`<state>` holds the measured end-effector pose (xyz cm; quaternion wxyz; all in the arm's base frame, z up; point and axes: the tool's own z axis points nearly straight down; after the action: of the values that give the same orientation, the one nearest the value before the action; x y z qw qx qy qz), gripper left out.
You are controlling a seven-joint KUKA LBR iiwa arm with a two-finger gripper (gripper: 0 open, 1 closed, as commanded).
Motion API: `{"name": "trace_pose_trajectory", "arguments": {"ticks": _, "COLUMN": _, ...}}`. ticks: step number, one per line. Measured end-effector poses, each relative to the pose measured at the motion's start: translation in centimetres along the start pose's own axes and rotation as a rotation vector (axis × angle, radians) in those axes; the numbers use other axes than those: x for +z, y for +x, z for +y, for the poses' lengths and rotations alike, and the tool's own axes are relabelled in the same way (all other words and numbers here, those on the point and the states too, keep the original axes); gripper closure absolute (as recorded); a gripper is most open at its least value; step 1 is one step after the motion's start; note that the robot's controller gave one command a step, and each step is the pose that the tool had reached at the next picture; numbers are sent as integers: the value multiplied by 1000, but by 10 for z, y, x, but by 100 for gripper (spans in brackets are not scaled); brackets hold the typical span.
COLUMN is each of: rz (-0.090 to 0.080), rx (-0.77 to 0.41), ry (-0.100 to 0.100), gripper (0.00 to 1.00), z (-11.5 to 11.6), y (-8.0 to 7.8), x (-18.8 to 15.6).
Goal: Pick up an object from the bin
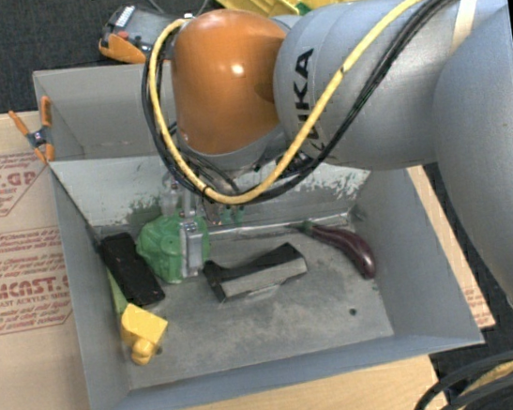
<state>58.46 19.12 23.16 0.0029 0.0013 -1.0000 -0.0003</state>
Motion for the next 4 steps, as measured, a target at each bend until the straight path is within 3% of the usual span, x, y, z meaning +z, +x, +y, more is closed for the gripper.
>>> {"name": "trace_pose_trajectory", "arguments": {"ticks": 1, "rz": -8, "rx": 2, "ry": -1, "gripper": 0, "z": -1, "y": -2, "x": -5}}
{"name": "trace_pose_trajectory", "arguments": {"ticks": 2, "rz": -2, "rx": -144, "ry": 1, "gripper": 0, "z": -87, "y": 17, "x": 166}}
{"name": "trace_pose_trajectory", "arguments": {"ticks": 3, "rz": -22, "rx": -298, "ry": -4, "gripper": 0, "z": -63, "y": 15, "x": 76}}
{"name": "trace_pose_trajectory", "arguments": {"ticks": 4, "rz": 3, "rx": -280, "ry": 0, "gripper": 0, "z": -160, "y": 2, "x": 132}}
